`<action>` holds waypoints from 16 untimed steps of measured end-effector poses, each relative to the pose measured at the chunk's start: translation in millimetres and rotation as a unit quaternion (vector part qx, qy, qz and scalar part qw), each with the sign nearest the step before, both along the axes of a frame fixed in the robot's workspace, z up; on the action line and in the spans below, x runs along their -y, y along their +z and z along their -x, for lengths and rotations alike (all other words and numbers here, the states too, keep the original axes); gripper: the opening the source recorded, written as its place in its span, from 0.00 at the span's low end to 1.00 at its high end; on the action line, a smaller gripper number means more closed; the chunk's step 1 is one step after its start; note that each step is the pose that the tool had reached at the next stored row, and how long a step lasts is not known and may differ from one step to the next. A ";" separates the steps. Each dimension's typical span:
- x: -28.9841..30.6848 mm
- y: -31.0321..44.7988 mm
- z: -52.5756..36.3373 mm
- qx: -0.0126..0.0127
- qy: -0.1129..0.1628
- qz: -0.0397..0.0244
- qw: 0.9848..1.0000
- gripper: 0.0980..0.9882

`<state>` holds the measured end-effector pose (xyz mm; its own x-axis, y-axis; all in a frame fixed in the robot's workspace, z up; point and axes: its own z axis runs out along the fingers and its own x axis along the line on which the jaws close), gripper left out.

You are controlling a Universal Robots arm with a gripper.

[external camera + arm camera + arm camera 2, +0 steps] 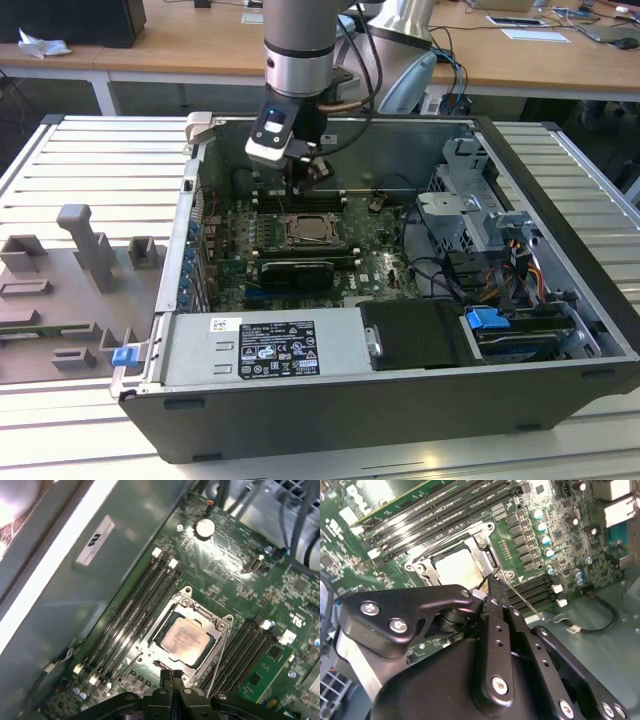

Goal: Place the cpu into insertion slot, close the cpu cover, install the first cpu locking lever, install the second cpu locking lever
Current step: 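Install the first cpu locking lever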

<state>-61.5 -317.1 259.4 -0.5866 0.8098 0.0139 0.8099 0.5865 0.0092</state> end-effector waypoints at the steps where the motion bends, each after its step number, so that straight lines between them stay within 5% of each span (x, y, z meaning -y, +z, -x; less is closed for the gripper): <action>1: 0.0 0.0 0.0 0.000 0.008 0.000 1.000 0.01; 7: 0.0 0.0 0.2 0.000 0.051 0.000 0.999 0.01; 16: 0.0 0.0 0.2 0.000 0.143 0.000 0.990 0.01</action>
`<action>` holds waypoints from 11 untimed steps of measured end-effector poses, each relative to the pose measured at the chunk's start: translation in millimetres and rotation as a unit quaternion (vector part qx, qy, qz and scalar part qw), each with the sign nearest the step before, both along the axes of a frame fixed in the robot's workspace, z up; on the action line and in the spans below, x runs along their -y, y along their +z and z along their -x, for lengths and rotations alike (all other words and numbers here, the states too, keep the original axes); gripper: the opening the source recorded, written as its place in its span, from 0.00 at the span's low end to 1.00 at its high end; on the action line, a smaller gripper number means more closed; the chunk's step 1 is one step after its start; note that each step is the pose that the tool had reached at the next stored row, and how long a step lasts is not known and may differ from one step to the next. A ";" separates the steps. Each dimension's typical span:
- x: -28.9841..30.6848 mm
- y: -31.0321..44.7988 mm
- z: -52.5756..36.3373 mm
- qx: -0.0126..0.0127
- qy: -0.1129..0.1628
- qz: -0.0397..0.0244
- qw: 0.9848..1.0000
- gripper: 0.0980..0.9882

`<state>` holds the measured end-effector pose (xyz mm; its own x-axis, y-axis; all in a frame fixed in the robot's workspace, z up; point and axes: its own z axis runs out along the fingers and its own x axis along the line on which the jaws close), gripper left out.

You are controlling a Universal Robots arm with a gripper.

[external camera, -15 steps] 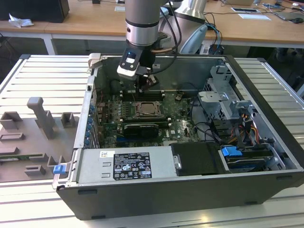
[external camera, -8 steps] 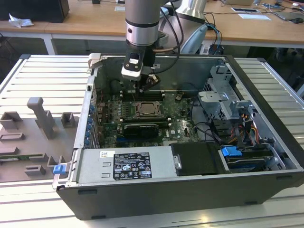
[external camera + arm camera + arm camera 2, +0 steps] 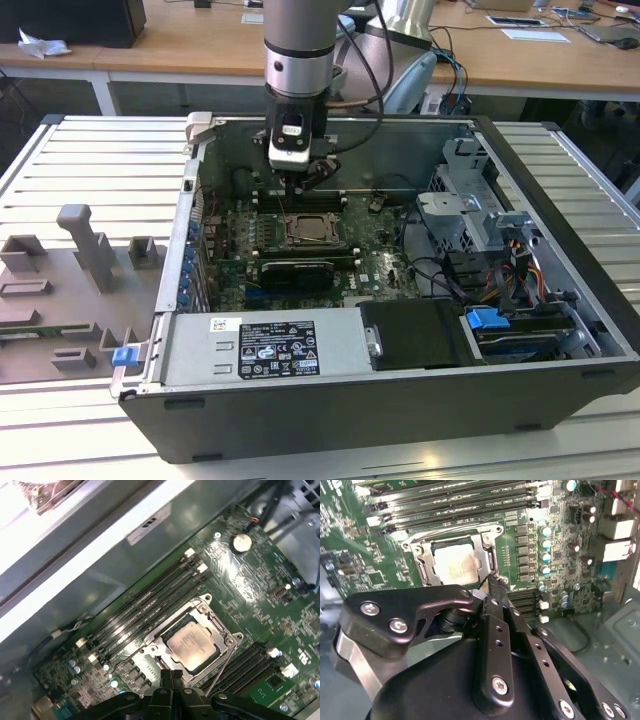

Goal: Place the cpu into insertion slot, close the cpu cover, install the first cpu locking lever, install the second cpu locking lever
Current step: 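Install the first cpu locking lever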

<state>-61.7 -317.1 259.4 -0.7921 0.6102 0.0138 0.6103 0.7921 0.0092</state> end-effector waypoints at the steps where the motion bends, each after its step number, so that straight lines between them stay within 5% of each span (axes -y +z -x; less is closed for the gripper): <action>1: 0.0 0.0 0.0 0.000 0.009 0.000 1.000 0.01; 3: 0.0 -0.1 0.0 0.000 0.031 0.000 1.000 0.01; 6: 0.0 -0.3 0.0 0.000 0.100 0.000 0.995 0.01; 11: 0.0 -0.4 0.0 0.001 0.141 -0.006 0.990 0.01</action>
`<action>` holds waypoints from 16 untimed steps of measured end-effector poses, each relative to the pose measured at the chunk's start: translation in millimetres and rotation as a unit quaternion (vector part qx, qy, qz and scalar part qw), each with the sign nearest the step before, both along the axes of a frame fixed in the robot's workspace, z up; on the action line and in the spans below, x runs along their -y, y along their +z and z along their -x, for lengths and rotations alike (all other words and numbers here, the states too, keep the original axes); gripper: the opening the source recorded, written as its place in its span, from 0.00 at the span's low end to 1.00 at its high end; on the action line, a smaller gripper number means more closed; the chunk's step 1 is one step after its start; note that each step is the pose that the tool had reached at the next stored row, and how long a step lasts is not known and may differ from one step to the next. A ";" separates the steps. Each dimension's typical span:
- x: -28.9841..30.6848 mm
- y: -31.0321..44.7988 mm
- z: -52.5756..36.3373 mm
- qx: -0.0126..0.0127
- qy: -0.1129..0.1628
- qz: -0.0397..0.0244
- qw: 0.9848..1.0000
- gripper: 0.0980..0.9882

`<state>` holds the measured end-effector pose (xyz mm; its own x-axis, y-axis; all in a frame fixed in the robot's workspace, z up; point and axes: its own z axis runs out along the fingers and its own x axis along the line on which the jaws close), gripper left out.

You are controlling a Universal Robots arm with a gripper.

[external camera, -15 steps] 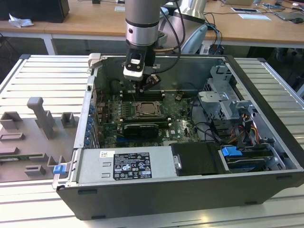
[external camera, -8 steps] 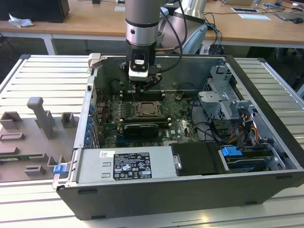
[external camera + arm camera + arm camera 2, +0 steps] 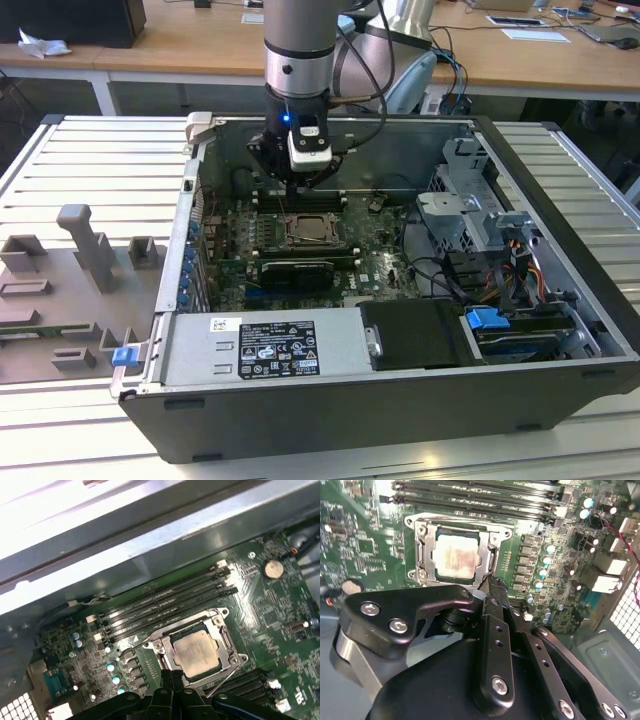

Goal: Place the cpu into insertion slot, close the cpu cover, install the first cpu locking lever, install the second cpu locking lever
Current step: 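Install the first cpu locking lever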

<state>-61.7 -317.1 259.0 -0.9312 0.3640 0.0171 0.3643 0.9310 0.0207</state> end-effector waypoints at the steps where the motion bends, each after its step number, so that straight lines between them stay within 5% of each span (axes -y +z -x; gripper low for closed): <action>1: 0.0 0.0 0.1 0.001 0.007 -0.002 1.000 0.01; 5: 0.0 0.0 0.0 0.010 0.029 -0.004 1.000 0.01; 10: 0.0 -0.1 0.1 0.011 0.083 -0.005 0.996 0.01; 16: 0.0 -0.5 0.0 0.011 0.147 -0.005 0.989 0.01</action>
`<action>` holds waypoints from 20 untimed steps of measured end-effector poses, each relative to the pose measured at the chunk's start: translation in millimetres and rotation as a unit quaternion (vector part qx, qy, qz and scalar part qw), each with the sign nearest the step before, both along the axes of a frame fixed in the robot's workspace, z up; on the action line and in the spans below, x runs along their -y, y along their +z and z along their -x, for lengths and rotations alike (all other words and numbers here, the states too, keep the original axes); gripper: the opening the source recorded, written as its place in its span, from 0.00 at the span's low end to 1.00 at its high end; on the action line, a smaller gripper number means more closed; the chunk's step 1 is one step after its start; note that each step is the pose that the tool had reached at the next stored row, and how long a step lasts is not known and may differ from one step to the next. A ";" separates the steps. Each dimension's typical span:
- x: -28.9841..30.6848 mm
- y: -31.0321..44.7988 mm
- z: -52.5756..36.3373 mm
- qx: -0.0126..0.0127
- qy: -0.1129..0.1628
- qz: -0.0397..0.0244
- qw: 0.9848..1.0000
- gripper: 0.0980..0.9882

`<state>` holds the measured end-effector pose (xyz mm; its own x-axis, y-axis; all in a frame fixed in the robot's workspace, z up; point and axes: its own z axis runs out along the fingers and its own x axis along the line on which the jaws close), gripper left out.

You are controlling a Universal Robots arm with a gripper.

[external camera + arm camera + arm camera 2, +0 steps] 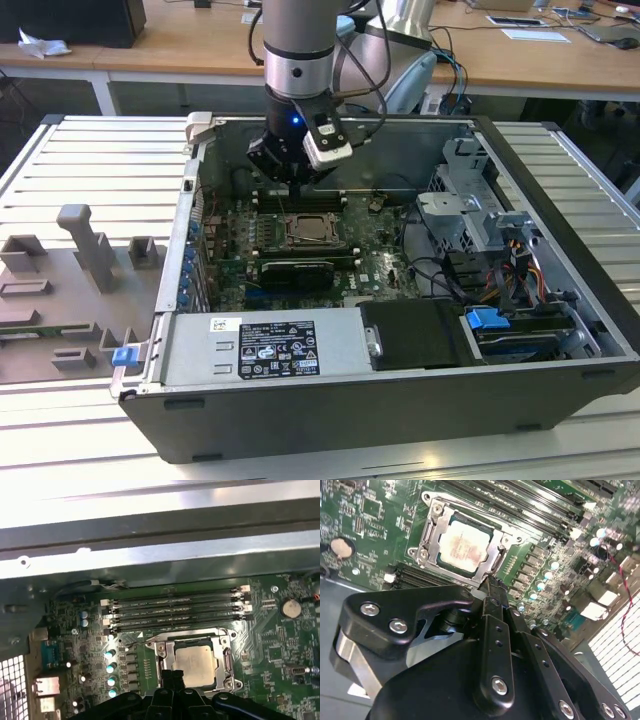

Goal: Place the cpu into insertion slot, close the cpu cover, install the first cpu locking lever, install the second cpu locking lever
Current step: 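Install the first cpu locking lever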

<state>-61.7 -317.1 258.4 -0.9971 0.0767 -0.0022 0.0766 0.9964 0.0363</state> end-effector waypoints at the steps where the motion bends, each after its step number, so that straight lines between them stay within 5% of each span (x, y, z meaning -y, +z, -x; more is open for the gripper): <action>1: 0.0 -0.1 0.0 0.000 0.008 0.000 1.000 0.01; 6: 0.0 -0.5 3.6 0.001 0.040 0.000 0.999 0.01; 12: -0.4 -0.8 29.5 0.005 0.040 0.000 0.999 0.01; 20: -13.0 -1.2 40.3 0.005 0.041 -0.001 0.999 0.01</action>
